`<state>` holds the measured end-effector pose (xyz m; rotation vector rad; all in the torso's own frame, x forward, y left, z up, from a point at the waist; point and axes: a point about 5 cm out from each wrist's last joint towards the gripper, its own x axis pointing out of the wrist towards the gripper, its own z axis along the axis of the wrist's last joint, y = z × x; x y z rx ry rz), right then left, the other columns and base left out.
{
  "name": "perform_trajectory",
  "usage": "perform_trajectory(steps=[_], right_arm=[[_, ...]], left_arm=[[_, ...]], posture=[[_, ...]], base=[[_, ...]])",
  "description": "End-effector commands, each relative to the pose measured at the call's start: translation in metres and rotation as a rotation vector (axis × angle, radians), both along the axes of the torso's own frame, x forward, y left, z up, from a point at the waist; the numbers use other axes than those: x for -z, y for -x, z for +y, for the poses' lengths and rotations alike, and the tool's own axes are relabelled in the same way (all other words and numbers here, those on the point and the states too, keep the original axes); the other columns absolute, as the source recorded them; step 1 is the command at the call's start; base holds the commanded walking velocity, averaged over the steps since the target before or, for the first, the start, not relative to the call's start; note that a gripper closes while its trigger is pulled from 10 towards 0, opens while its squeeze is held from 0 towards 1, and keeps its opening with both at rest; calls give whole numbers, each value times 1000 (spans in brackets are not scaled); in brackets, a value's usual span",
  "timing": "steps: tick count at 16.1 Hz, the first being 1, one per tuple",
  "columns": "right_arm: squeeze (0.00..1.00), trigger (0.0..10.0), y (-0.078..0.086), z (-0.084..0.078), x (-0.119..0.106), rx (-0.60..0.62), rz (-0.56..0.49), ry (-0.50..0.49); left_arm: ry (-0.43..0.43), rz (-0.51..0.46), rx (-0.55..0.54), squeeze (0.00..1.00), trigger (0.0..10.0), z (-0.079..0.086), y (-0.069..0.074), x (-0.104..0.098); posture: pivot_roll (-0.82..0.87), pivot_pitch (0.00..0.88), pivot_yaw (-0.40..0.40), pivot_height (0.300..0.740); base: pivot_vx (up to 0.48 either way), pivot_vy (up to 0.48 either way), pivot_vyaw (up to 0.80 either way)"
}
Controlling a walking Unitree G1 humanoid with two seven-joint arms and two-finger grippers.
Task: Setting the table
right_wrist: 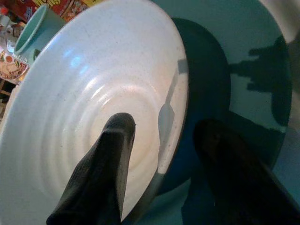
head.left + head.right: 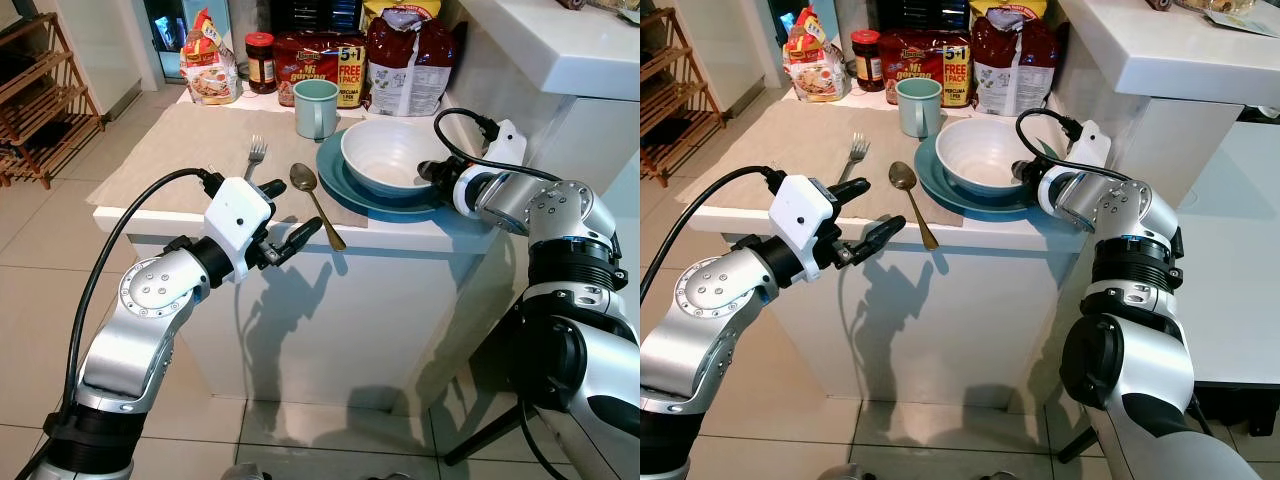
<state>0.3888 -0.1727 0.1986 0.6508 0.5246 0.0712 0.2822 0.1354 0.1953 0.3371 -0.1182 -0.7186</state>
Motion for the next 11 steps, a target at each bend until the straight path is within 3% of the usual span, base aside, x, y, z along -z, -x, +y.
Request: perform_trajectory(steps=[1, 11], right_arm=[[0, 0, 1, 0, 1, -1, 9, -2], [0, 0, 4, 6, -14, -21, -42, -83]], left_arm=[[-4, -4, 30, 0, 10000, -3, 4, -2], [-10, -11, 21, 0, 10000, -2, 1, -3]], posture=[[141, 0, -26, 740], [147, 0, -25, 740]], base=[[0, 0, 0], [0, 0, 0]])
